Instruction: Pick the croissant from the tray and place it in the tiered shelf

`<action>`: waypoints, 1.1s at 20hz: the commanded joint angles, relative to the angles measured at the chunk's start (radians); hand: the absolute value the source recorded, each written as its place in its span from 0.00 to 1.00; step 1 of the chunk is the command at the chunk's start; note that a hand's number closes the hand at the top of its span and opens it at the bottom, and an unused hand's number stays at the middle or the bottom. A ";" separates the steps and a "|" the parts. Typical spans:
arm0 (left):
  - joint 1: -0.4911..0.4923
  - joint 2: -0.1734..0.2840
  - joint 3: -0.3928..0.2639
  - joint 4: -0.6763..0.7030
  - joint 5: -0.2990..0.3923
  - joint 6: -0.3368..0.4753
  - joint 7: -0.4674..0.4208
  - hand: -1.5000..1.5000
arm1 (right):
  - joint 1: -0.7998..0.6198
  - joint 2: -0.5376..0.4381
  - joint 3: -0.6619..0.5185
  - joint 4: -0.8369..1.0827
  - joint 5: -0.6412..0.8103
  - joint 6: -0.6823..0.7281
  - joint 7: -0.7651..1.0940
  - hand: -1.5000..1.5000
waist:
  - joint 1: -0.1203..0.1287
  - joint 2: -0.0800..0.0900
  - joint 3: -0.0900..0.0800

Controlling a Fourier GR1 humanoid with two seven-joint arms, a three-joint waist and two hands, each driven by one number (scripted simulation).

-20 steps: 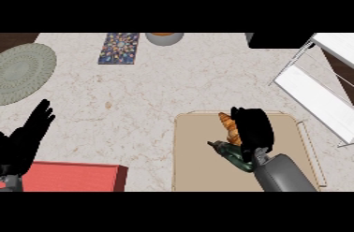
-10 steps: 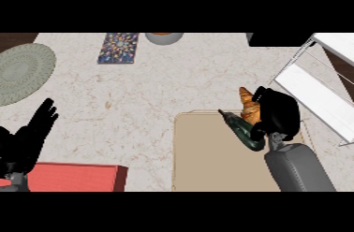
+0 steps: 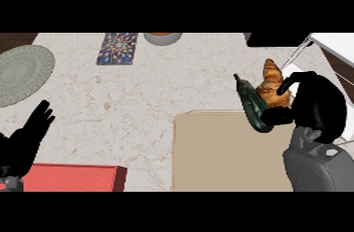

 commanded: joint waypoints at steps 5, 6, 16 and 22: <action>0.014 0.012 0.012 -0.039 0.000 -0.018 0.023 0.50 | -0.042 0.080 -0.002 -0.360 0.026 0.082 0.201 1.00 | 0.005 0.000 0.000; 0.042 -0.009 0.011 -0.025 0.006 -0.028 -0.020 0.50 | -0.101 0.059 -0.035 -0.399 0.005 0.160 0.225 1.00 | 0.006 0.000 -0.001; -0.023 -0.019 0.006 -0.005 -0.032 -0.006 0.013 0.50 | -0.419 -0.086 -0.247 -0.365 -0.010 0.331 0.225 1.00 | 0.007 0.002 -0.001; 0.001 -0.028 0.005 -0.021 -0.038 -0.001 0.015 0.50 | -0.443 -0.159 -0.249 -0.299 0.091 0.454 0.194 1.00 | 0.006 0.000 -0.001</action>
